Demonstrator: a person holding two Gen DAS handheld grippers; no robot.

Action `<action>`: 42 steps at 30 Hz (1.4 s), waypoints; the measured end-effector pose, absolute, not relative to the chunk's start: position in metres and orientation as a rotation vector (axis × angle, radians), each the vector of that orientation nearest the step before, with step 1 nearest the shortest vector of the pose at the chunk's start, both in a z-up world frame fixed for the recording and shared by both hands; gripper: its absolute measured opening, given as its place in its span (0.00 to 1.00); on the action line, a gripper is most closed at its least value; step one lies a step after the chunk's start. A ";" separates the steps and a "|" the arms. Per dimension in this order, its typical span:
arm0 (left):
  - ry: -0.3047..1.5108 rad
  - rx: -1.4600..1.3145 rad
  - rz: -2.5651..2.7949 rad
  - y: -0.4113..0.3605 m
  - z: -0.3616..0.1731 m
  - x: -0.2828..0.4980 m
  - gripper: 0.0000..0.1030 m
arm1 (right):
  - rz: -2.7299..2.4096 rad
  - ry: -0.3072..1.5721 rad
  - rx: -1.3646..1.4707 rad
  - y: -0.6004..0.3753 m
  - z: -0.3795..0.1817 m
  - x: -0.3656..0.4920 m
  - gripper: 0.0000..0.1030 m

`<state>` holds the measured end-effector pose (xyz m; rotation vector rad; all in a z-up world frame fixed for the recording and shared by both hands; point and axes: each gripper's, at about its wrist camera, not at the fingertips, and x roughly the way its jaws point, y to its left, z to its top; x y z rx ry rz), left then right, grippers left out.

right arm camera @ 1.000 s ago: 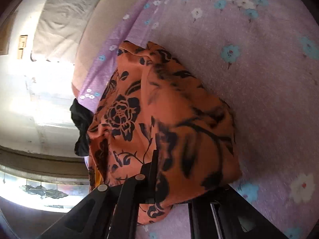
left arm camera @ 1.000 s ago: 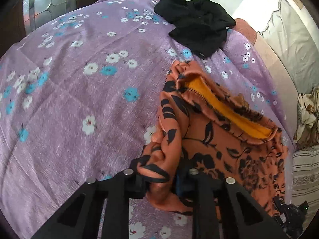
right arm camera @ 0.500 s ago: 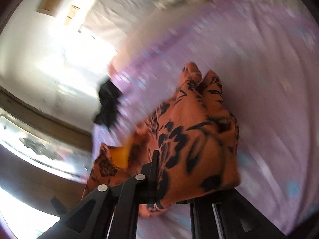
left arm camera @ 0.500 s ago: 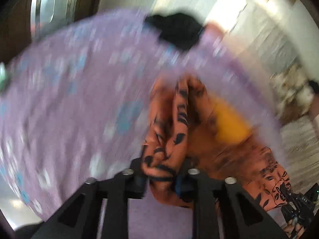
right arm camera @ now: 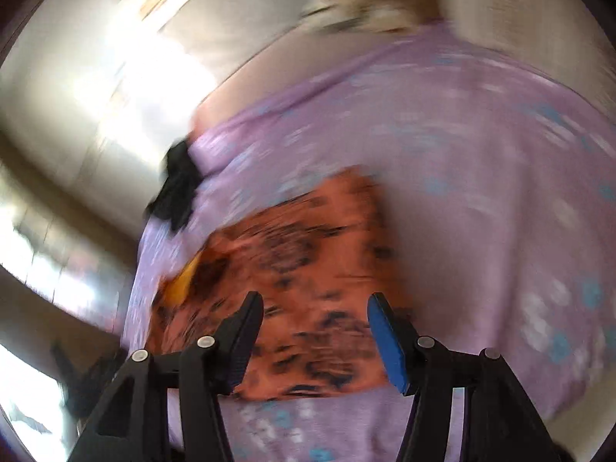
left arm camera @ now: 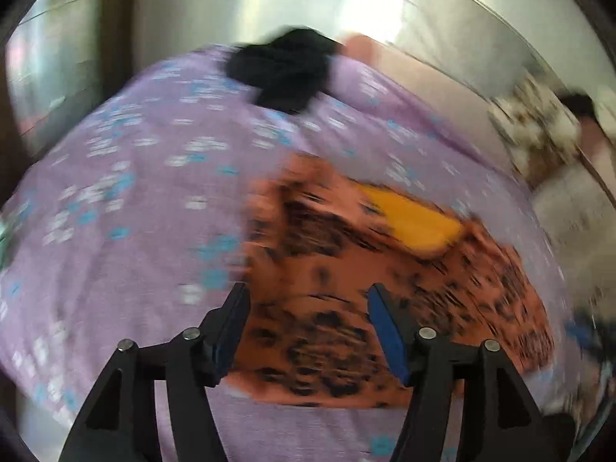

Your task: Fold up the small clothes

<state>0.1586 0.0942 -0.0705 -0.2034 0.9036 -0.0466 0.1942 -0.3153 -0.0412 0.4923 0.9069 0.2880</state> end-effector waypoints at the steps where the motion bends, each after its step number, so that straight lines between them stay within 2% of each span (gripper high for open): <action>1: 0.933 -0.162 -0.072 0.083 -0.075 0.167 0.64 | 0.341 0.937 0.445 -0.301 -0.042 0.203 0.60; 7: 1.114 0.068 -0.128 0.025 -0.114 0.256 0.64 | 0.468 1.129 0.255 -0.235 -0.073 0.270 0.60; 11: 1.079 0.078 -0.002 0.032 -0.113 0.328 0.64 | 0.495 1.187 0.207 -0.225 -0.091 0.319 0.60; 14: 1.081 -0.037 0.105 0.057 -0.116 0.362 0.64 | 0.443 1.159 0.340 -0.242 -0.103 0.362 0.60; 15: 1.076 -0.091 0.154 0.070 -0.116 0.369 0.64 | 0.388 1.142 0.474 -0.265 -0.109 0.377 0.60; 17: 1.048 -0.178 0.169 0.087 -0.111 0.366 0.64 | 0.254 1.085 0.620 -0.295 -0.113 0.384 0.60; 22: 0.960 -0.179 0.071 0.095 -0.084 0.316 0.64 | 0.339 1.038 0.643 -0.303 -0.097 0.360 0.61; 24: 0.963 -0.133 0.023 0.088 -0.082 0.295 0.64 | 0.436 1.037 0.592 -0.288 -0.092 0.345 0.63; 26: 0.972 -0.080 0.011 0.073 -0.087 0.267 0.73 | 0.440 1.056 0.544 -0.285 -0.099 0.341 0.66; 27: 0.988 -0.058 0.010 0.069 -0.090 0.257 0.74 | 0.383 1.086 0.523 -0.288 -0.110 0.345 0.66; 29: 1.019 -0.040 0.036 0.065 -0.096 0.244 0.74 | 0.306 1.102 0.646 -0.308 -0.124 0.345 0.61; 30: 1.046 -0.047 0.054 0.063 -0.101 0.236 0.74 | 0.292 1.092 0.670 -0.307 -0.119 0.342 0.62; 33: 1.038 -0.080 0.041 0.059 -0.102 0.210 0.74 | 0.332 1.027 0.514 -0.280 -0.080 0.313 0.66; 36: 1.045 -0.059 0.052 0.053 -0.102 0.196 0.74 | 0.377 1.010 0.442 -0.255 -0.065 0.274 0.71; 42: 1.048 -0.087 0.048 0.053 -0.099 0.178 0.74 | 0.331 1.113 0.404 -0.256 -0.106 0.239 0.72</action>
